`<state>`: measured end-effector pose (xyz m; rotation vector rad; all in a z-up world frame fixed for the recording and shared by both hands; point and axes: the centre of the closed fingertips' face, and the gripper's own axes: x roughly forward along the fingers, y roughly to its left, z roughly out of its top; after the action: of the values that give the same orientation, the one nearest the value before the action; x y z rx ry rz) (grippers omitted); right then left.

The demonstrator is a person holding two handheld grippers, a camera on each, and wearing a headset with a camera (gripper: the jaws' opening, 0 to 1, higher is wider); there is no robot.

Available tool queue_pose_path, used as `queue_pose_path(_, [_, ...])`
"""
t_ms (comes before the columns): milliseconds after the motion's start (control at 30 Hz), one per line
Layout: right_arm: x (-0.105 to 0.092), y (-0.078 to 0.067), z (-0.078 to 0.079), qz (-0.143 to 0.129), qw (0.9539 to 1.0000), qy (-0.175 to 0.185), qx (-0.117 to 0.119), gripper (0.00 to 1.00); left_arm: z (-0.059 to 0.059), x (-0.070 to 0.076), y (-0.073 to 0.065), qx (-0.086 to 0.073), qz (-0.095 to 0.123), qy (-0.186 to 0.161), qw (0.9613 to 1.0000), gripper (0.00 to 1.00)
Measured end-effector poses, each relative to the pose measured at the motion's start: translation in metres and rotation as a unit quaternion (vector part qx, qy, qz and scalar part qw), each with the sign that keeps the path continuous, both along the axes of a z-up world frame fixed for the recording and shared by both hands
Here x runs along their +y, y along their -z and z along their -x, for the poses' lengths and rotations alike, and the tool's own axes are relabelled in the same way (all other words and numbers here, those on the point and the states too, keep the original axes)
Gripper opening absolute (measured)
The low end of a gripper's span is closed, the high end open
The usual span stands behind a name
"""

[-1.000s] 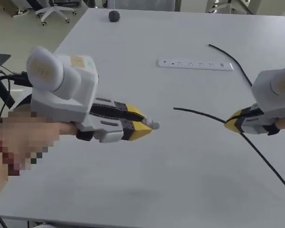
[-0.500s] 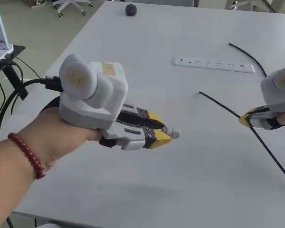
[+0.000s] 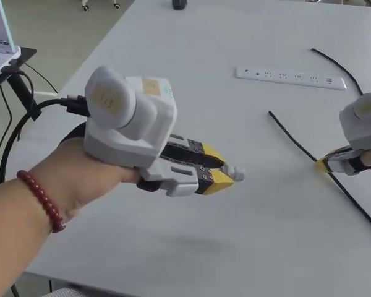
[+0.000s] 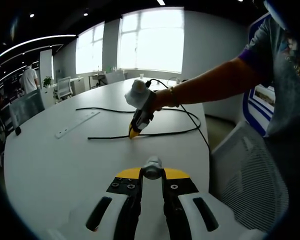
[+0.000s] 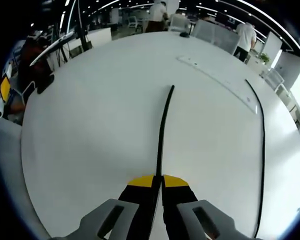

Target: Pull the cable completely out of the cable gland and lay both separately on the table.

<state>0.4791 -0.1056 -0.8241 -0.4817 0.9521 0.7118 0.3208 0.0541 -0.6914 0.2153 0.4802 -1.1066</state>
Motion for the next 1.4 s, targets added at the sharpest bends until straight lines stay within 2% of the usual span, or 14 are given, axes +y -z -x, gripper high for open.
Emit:
queue_pose_path(100, [-0.006,0.004,-0.003,-0.006,1.0,0.006,0.005,0.0,0.001,-0.001,0.001,0.0,-0.002,0.002,1.0,0.16])
queue_pose_path(533, [-0.004,0.003,-0.003,-0.006,0.9999,-0.001,0.01,0.03,0.006,-0.005,0.0,0.003,-0.001,0.006,1.0,0.16])
queue_pose_path(633, [-0.006,0.002,-0.007,-0.002,1.0,0.004,0.005,0.11,0.004,-0.004,-0.001,0.004,0.0,0.004,1.0,0.16])
queue_pose_path(833, [-0.007,0.002,-0.008,-0.009,0.9999,0.008,0.005,0.16,0.001,-0.004,-0.001,0.004,0.0,0.003,1.0,0.16])
queue_pose_path(1067, [-0.005,-0.009,-0.007,-0.028,0.9995,0.013,-0.005,0.18,0.001,-0.005,-0.002,0.003,-0.001,0.002,1.0,0.16])
queue_pose_path(1200, [0.0,-0.017,-0.003,-0.047,0.9988,0.011,-0.012,0.3,0.001,-0.005,-0.002,0.003,-0.002,0.003,1.0,0.16])
queue_pose_path(1400, [0.002,-0.026,0.006,-0.055,0.9981,0.005,-0.027,0.37,0.003,-0.009,-0.004,-0.001,-0.001,0.005,1.0,0.16])
